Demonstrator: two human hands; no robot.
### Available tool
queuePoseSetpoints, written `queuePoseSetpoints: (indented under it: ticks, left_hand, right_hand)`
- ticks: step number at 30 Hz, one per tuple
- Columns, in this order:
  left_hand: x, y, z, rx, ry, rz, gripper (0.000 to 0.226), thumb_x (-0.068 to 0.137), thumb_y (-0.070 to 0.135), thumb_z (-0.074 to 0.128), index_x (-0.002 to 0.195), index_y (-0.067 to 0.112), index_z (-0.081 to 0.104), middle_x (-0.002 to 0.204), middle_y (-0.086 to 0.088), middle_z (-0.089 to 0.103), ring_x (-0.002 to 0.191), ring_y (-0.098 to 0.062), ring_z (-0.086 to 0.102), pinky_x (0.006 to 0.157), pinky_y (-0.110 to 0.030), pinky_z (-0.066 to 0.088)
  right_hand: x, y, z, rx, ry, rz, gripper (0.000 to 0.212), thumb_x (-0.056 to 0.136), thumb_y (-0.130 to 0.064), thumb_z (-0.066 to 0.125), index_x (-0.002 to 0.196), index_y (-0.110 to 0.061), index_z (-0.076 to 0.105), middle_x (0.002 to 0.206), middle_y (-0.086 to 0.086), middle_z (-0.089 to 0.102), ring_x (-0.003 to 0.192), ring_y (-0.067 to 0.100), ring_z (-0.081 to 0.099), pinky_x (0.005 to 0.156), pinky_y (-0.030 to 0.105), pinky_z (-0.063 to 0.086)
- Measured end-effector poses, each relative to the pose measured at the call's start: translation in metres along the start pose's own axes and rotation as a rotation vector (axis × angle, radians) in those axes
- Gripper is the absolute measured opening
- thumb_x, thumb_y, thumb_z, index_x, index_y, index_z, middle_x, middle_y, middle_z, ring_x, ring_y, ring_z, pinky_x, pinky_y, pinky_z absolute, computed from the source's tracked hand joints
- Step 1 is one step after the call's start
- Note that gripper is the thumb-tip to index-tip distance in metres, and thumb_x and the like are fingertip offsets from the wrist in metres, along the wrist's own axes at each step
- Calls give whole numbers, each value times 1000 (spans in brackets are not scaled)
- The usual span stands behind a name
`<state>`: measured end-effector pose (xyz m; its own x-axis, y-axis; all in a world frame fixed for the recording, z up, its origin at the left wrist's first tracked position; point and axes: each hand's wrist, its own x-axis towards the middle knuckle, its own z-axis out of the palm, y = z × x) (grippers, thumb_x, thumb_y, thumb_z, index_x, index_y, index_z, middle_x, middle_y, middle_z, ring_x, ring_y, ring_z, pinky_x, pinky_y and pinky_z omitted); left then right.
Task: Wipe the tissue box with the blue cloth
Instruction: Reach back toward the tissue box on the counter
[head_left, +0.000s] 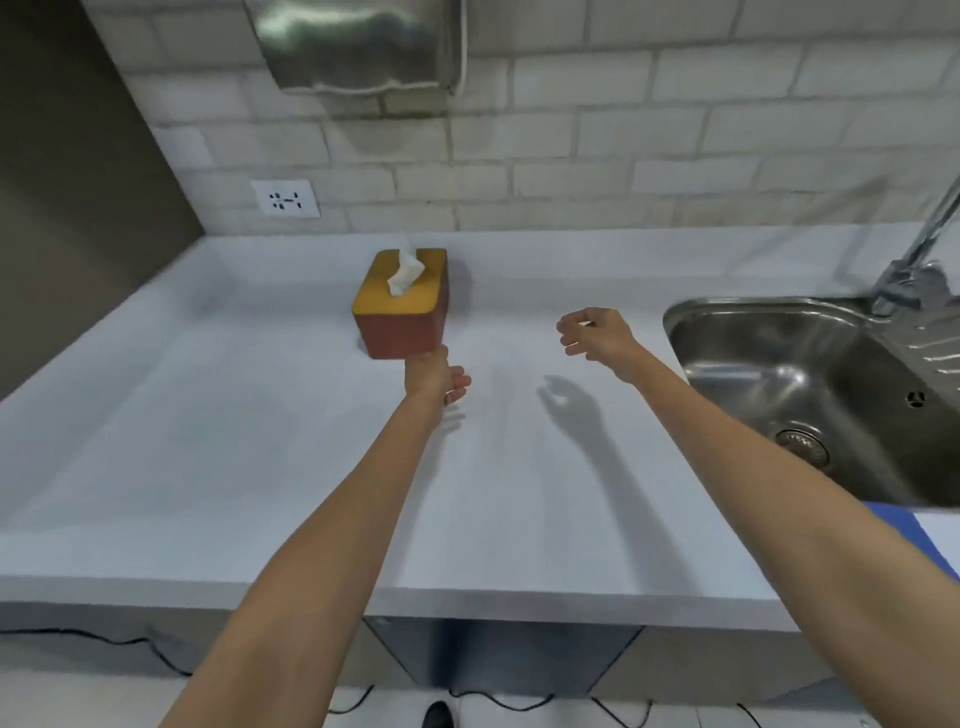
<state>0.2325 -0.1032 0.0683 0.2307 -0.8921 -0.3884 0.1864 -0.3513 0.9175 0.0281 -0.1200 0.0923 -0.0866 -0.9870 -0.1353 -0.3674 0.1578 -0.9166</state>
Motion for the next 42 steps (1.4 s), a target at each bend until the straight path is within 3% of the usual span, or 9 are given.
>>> queuePoseSetpoints:
  ticks: [7, 11, 20, 26, 30, 34, 37, 39, 42]
  left_hand:
    - [72, 32, -56, 18, 121, -49, 41, 97, 26, 43, 129, 0, 43, 92, -17, 59, 61, -21, 57, 54, -28, 48]
    - [109, 45, -66, 7, 160, -120, 65, 91, 41, 55, 138, 4, 30, 133, -22, 52, 103, -35, 64, 70, -40, 54]
    - [169, 45, -66, -11, 119, -263, 78, 80, 42, 68, 140, 10, 30, 143, -18, 40, 125, -37, 49, 93, -52, 52]
    - [210, 62, -104, 127, -71, -218, 55, 88, 29, 64, 132, 3, 45, 129, -16, 55, 108, -30, 60, 89, -37, 53]
    - [251, 88, -123, 114, 37, -120, 8, 88, 7, 59, 90, 2, 53, 82, -12, 55, 64, -20, 52, 57, -29, 46]
    - [283, 107, -118, 123, 121, -77, 28, 85, -4, 54, 64, 10, 41, 71, -10, 50, 62, -23, 50, 60, -34, 48]
    - [298, 115, -111, 181, 122, -37, 8, 91, 7, 50, 93, 1, 56, 99, -18, 59, 88, -31, 60, 83, -44, 54]
    - [303, 121, -106, 239, 119, -6, 35, 96, 22, 43, 123, 2, 52, 119, -18, 59, 106, -34, 59, 94, -46, 52]
    - [309, 132, -100, 317, 110, 37, 50, 98, 38, 30, 134, 7, 45, 134, -17, 53, 121, -34, 52, 103, -48, 45]
  right_hand:
    - [62, -41, 71, 2, -39, 11, 37, 91, -24, 56, 118, 1, 59, 95, 12, 58, 78, 25, 56, 50, 14, 40]
    - [100, -55, 100, 1, -10, 45, 42, 91, -31, 54, 120, -1, 56, 96, 10, 59, 82, 23, 56, 56, 22, 37]
    - [164, -62, 146, 47, 28, 126, 50, 94, -39, 45, 129, -4, 49, 119, 15, 58, 99, 29, 59, 87, 39, 45]
    - [195, -61, 164, 97, 86, 160, 58, 92, -43, 46, 140, -11, 38, 129, 11, 50, 117, 27, 50, 97, 36, 41]
    - [208, -57, 170, 139, 97, 165, 60, 93, -39, 46, 145, -14, 31, 129, 12, 50, 118, 27, 48, 94, 34, 38]
    - [220, -51, 177, 92, 111, 131, 55, 92, -36, 49, 140, -12, 39, 139, 11, 50, 124, 28, 49, 93, 32, 39]
    - [225, -47, 180, 48, 206, 123, 50, 90, -39, 52, 130, -11, 47, 123, 11, 59, 105, 26, 56, 85, 30, 41]
    - [227, -44, 183, 41, 246, 132, 46, 89, -40, 53, 124, -10, 49, 111, 11, 62, 89, 22, 55, 78, 29, 39]
    - [231, -43, 189, 38, 263, 148, 43, 89, -40, 53, 119, -9, 49, 98, 9, 61, 84, 23, 55, 76, 30, 40]
